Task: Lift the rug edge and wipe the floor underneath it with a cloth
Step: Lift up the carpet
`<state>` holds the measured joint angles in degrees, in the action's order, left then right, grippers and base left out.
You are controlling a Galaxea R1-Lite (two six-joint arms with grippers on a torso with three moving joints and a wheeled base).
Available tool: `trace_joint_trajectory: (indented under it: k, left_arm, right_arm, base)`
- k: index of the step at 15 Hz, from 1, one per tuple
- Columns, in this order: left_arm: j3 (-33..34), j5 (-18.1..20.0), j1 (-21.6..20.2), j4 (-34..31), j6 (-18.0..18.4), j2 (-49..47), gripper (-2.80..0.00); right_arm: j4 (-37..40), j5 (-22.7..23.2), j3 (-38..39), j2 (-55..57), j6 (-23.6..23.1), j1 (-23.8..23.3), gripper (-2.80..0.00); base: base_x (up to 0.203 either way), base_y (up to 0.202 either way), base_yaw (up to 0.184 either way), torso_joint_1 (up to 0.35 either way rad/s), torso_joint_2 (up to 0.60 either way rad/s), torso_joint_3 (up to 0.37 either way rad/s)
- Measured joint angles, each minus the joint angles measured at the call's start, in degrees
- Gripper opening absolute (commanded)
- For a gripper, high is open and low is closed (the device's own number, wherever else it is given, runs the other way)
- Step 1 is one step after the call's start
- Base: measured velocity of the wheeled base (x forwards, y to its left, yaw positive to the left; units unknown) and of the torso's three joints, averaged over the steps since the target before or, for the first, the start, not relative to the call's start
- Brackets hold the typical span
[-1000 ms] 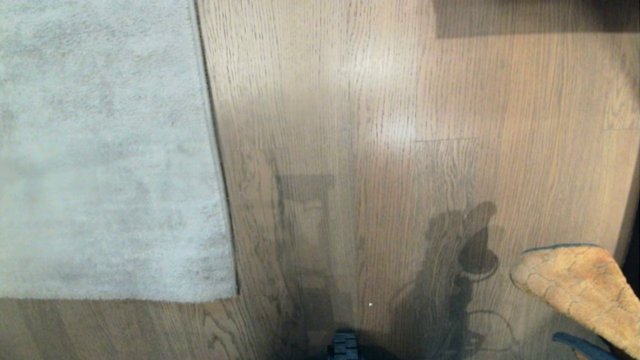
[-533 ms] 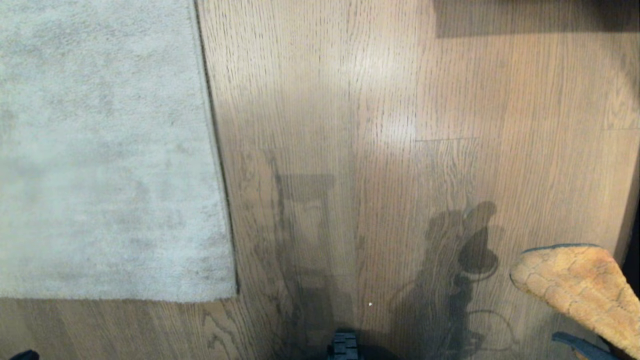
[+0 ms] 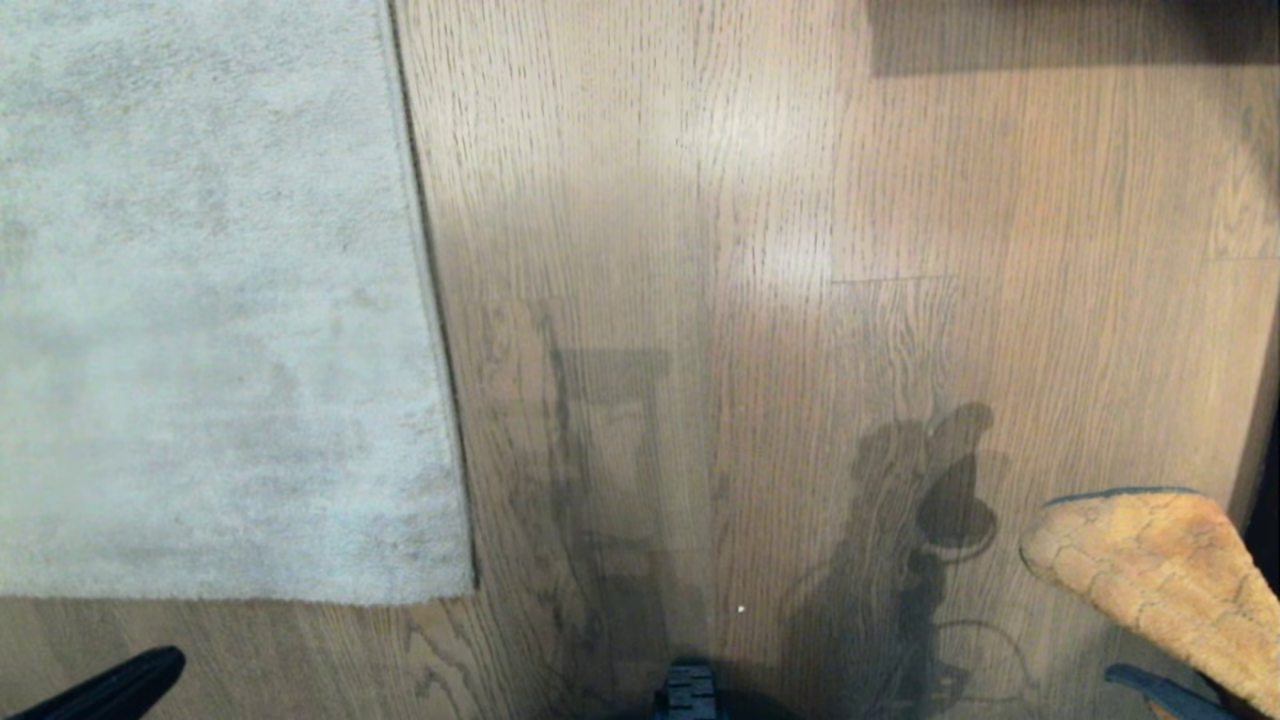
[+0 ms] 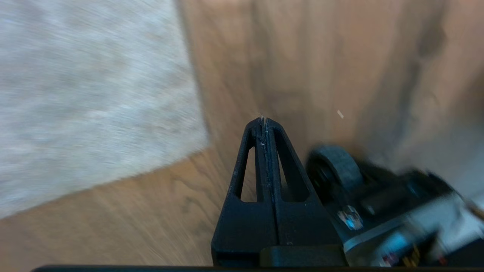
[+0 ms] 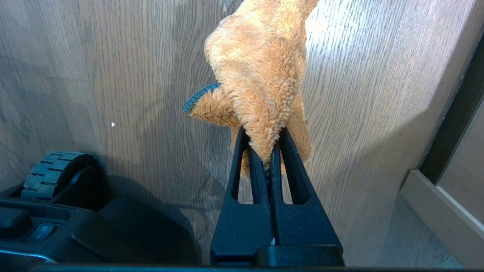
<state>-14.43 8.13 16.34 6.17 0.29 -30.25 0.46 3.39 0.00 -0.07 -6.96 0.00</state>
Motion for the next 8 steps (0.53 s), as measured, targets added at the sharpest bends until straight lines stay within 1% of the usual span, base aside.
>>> trace_joint_trajectory:
  k: [5, 6, 8]
  left_arm:
    - [-1.8, 0.0, 9.9, 0.4, -0.1, -9.3, -2.80]
    - [-2.6, -0.1, 11.5, 0.4, -0.1, -11.6, -2.80]
    - [-3.9, -0.7, 13.1, 0.4, -0.2, -15.7, -2.80]
  right_arm:
    - [0.0, 0.0, 0.0, 0.0, 0.0, 0.0, -2.80]
    - [0.0, 0.0, 0.0, 0.0, 0.0, 0.0, -2.80]
    - [0.0, 0.0, 0.0, 0.0, 0.0, 0.0, -2.80]
  base:
    - [0.000, 0.000, 0.000, 0.000, 0.00, 0.000]
    - [0.000, 0.000, 0.000, 0.000, 0.00, 0.000]
    - [0.000, 0.000, 0.000, 0.000, 0.00, 0.000]
